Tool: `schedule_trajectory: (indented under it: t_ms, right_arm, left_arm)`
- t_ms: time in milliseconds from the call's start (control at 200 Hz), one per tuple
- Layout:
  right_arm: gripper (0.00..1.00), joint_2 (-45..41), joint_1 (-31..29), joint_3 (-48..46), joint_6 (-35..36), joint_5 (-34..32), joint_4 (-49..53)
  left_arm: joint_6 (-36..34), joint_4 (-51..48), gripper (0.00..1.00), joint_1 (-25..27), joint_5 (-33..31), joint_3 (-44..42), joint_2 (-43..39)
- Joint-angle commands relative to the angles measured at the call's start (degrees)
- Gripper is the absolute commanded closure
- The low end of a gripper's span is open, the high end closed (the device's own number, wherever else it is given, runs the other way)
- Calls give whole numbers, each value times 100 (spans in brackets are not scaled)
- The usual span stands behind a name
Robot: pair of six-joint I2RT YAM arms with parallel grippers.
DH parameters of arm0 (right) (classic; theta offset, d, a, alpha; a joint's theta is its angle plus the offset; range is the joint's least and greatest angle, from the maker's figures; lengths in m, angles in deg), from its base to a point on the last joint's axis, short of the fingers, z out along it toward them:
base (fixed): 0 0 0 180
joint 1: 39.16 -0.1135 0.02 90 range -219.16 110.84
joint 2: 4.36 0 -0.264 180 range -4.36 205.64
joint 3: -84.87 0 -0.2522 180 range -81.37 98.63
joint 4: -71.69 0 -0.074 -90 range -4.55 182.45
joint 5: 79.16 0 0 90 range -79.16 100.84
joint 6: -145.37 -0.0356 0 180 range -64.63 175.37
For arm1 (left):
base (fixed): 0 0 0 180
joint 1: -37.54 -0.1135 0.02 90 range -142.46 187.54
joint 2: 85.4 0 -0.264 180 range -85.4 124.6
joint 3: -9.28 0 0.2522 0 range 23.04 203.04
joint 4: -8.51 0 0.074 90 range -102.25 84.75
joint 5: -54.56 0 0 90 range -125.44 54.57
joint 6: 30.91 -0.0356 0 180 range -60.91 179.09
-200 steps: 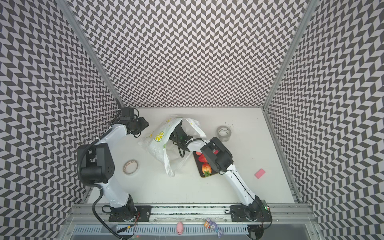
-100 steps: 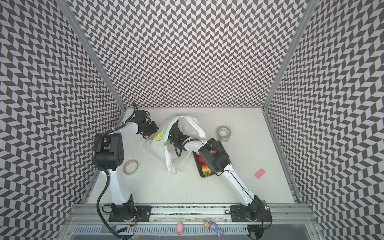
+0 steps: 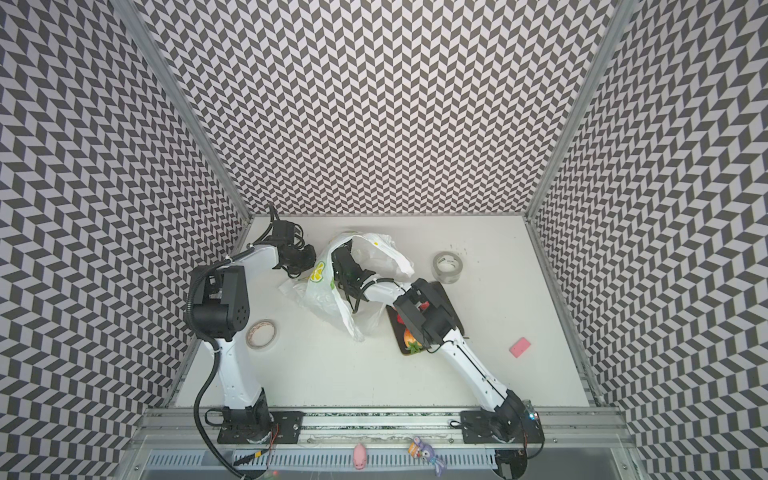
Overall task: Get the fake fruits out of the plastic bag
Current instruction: 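Close the right gripper on the yellow-red peach inside the bag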
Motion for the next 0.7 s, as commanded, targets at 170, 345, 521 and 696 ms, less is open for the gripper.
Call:
schedule_trajectory:
  t_ms: [170, 345, 521, 696]
  right_arm:
    - [47, 190, -204, -28, -221, 976, -368]
    - [66, -270, -128, -537, -187, 931, -510]
    - [77, -746, -6, -1046, -319, 875, -632]
    - [81, -1328, 37, -1696, -484, 661, -825]
  left_arm:
    - [-371, -20, 100, 233, 535, 149, -138]
    - [-492, -23, 100, 169, 466, -144, -356]
    - [-396, 147, 100, 36, 185, -394, -528]
    - [-412, 178, 100, 13, -247, -425, -598]
